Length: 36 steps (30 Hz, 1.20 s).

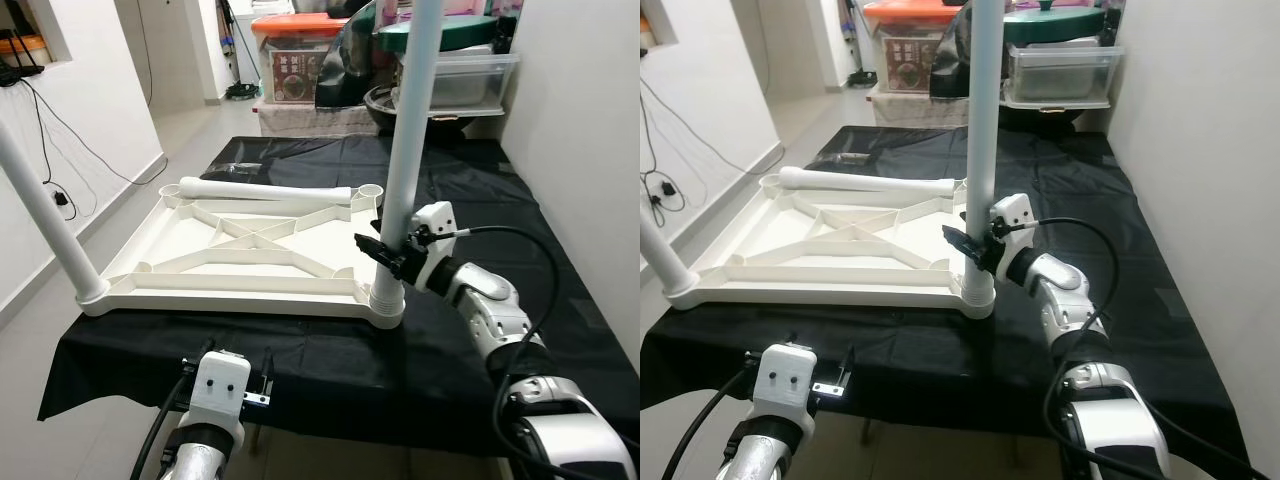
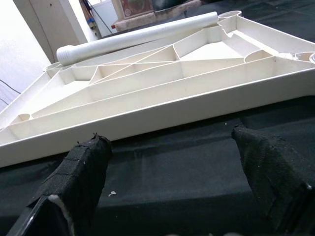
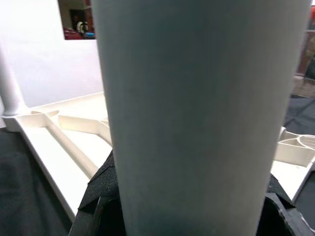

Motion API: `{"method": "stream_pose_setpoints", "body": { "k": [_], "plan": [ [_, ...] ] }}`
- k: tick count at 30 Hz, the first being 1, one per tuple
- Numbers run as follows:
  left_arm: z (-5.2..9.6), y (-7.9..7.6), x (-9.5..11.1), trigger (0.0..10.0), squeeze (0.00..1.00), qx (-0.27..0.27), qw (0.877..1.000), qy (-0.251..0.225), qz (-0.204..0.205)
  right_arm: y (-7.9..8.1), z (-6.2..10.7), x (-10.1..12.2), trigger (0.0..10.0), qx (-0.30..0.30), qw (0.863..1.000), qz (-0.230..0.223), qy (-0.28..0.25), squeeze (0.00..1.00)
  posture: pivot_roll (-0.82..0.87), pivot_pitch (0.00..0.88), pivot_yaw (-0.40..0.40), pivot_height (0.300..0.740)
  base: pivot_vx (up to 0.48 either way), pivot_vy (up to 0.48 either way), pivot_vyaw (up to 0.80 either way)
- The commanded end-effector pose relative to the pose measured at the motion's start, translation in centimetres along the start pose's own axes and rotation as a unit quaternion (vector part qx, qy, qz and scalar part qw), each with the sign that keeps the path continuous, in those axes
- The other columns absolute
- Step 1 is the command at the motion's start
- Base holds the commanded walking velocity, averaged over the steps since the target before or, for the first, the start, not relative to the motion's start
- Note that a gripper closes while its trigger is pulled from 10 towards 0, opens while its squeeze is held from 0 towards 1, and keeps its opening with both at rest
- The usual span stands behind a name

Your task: Building children table

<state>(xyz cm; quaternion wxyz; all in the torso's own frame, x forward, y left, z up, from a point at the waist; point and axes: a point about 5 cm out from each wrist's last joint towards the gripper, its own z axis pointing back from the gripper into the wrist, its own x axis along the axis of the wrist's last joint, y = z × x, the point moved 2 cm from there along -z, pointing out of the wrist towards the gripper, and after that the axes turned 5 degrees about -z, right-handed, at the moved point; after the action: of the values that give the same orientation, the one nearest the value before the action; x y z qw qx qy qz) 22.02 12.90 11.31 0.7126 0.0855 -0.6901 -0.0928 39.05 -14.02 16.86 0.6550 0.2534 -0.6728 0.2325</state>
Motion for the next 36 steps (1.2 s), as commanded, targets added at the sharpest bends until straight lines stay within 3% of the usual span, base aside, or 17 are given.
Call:
{"method": "stream_pose_setpoints", "body": {
  "k": [1,7,9,14,16,18,20,21,23,24,26,30,31,32,33,34,36],
  "plan": [
    [0.1,0.4,0.2,10.0,0.00,0.008,1.000,-0.002,-0.007,0.6,0.0,-3.0,0.0,-0.016,0.998,-0.016,0.061,0.00,0.03,0.000,0.005,0.740,0.000,0.000,0.00],
    [0.1,0.5,0.2,10.0,0.00,0.010,1.000,-0.002,-0.009,-1.1,0.7,-3.3,0.0,-0.132,0.990,0.000,0.056,0.00,0.03,0.000,0.009,0.740,0.000,0.000,0.00],
    [0.1,0.5,0.2,10.0,0.00,0.010,1.000,-0.002,-0.009,-2.3,1.4,-3.5,0.0,-0.212,0.976,-0.004,0.052,0.00,0.03,0.000,0.010,0.740,0.000,0.000,0.00],
    [0.1,0.5,0.2,10.0,0.00,0.009,1.000,-0.003,-0.010,-3.0,1.8,-3.6,0.0,-0.260,0.964,-0.007,0.048,0.00,0.03,0.000,0.011,0.740,0.000,0.000,0.00],
    [0.0,0.4,0.3,10.0,0.00,0.009,1.000,-0.004,-0.010,-3.8,2.3,-3.5,0.0,-0.374,0.926,-0.021,0.038,0.00,0.03,0.000,0.015,0.740,0.000,0.000,0.00],
    [0.0,0.4,0.3,10.0,0.00,0.009,1.000,-0.004,-0.010,-3.8,2.3,-3.5,0.0,-0.374,0.926,-0.021,0.038,0.00,0.03,0.000,0.015,0.740,0.000,0.000,0.00],
    [-0.2,0.3,0.4,10.0,0.00,0.007,1.000,-0.006,-0.011,-3.3,1.9,-3.3,0.0,-0.467,0.883,-0.045,0.025,0.00,0.03,0.000,0.016,0.740,0.000,0.000,0.00],
    [-0.2,0.3,0.4,10.0,0.00,0.007,1.000,-0.006,-0.011,-3.3,1.9,-3.3,0.0,-0.467,0.883,-0.045,0.025,0.00,0.03,0.000,0.016,0.740,0.000,0.000,0.00],
    [-0.2,0.2,0.6,10.0,0.00,0.005,1.000,-0.011,-0.013,-2.3,1.3,-2.6,0.0,-0.534,0.843,-0.057,0.000,0.00,0.03,0.000,0.016,0.740,0.000,0.000,0.00],
    [-0.2,0.2,0.6,10.0,0.00,0.005,1.000,-0.011,-0.013,-2.3,1.3,-2.6,0.0,-0.534,0.843,-0.057,0.000,0.00,0.03,0.000,0.016,0.740,0.000,0.000,0.00],
    [-0.2,0.1,0.7,10.0,0.00,0.002,1.000,-0.013,-0.016,-1.2,0.6,-1.8,0.0,-0.580,0.813,-0.057,-0.019,0.00,0.05,0.000,0.016,0.740,0.000,0.000,0.00],
    [-0.2,0.1,0.7,10.0,0.00,0.001,1.000,-0.013,-0.017,-0.9,0.4,-1.7,0.0,-0.593,0.803,-0.059,-0.020,0.00,0.05,0.000,0.016,0.740,0.000,0.000,0.00],
    [-0.2,0.1,0.8,10.0,0.00,0.001,1.000,-0.013,-0.018,-0.4,0.0,-1.6,0.0,-0.612,0.789,-0.058,-0.019,0.00,0.05,0.000,0.016,0.740,0.000,0.000,0.00],
    [-0.2,0.1,0.8,10.0,0.00,0.001,1.000,-0.013,-0.018,-0.4,0.0,-1.6,0.0,-0.612,0.789,-0.058,-0.019,0.00,0.05,0.000,0.016,0.740,0.000,0.000,0.00],
    [-0.2,0.1,0.8,10.0,0.00,0.001,1.000,-0.014,-0.019,0.0,-0.3,-1.5,0.0,-0.630,0.774,-0.061,-0.011,0.00,0.05,0.000,0.016,0.740,0.000,0.000,0.00],
    [-0.2,0.1,0.8,10.0,0.00,0.001,1.000,-0.014,-0.019,0.0,-0.3,-1.5,0.0,-0.630,0.774,-0.061,-0.011,0.00,0.05,0.000,0.016,0.740,0.000,0.000,0.00],
    [-0.2,0.0,0.9,10.0,0.00,-0.001,1.000,-0.016,-0.022,0.8,-1.0,-1.2,0.0,-0.658,0.750,-0.065,0.006,0.00,0.05,0.000,0.016,0.740,0.000,0.000,0.00]
  ]
}}
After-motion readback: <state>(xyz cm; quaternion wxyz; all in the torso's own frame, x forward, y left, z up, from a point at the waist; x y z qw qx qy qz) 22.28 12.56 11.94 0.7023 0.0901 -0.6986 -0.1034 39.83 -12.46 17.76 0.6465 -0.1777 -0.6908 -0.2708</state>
